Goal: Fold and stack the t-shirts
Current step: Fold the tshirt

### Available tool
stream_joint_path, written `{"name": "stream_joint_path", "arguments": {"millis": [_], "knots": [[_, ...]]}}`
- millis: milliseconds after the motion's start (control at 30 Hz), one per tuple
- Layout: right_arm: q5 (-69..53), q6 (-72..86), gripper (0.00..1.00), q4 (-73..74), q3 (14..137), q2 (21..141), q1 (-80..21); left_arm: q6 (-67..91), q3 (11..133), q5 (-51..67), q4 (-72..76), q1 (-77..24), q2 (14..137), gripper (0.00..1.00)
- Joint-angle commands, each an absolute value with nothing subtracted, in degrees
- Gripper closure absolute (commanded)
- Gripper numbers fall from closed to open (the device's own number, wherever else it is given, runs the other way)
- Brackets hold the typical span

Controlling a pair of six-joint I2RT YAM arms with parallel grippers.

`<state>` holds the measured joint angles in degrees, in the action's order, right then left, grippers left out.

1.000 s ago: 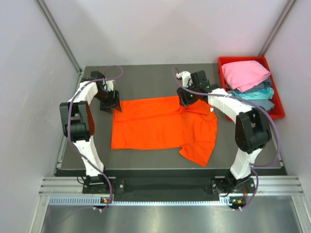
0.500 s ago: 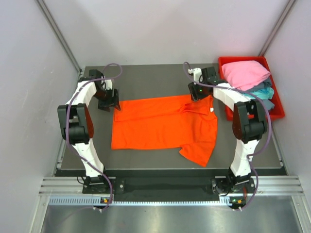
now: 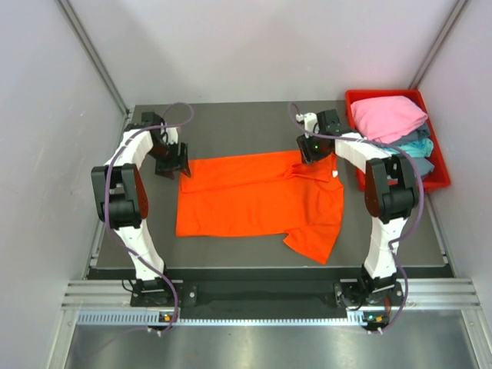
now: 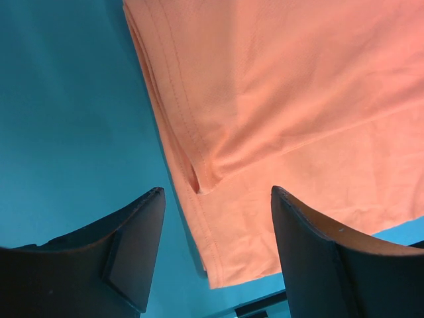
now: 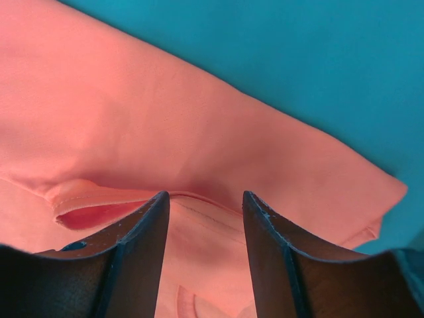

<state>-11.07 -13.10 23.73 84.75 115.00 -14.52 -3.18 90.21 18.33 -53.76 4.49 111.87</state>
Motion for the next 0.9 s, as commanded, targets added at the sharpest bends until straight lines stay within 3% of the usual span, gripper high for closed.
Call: {"name": "stream_joint_path", "arguments": {"millis": [0, 300, 633, 800, 867], "knots": [[-12.9, -13.7, 0.52, 23.6, 84.8, 115.7, -15.3, -3.7, 88.9, 18.2, -53.7, 4.7, 108.5, 0.30], [-15.4, -13.3, 0.55, 23.6, 84.9, 115.8, -15.8, -3.2, 88.2, 18.3, -52.9, 4.7, 108.0, 0.31], [-17.4, -13.6, 0.78, 24.3, 83.8, 116.7, -17.5, -3.3, 87.7, 18.1, -52.8, 4.7, 107.4, 0.31], [-17.1, -14.0, 0.80, 24.3, 82.8, 115.8, -17.6, -2.8, 86.7, 18.6, -52.2, 4.8, 106.9, 0.31], [-17.1, -14.2, 0.86, 24.3, 82.4, 115.6, -17.7, -2.8, 86.5, 18.7, -52.2, 4.8, 106.7, 0.31]]}}
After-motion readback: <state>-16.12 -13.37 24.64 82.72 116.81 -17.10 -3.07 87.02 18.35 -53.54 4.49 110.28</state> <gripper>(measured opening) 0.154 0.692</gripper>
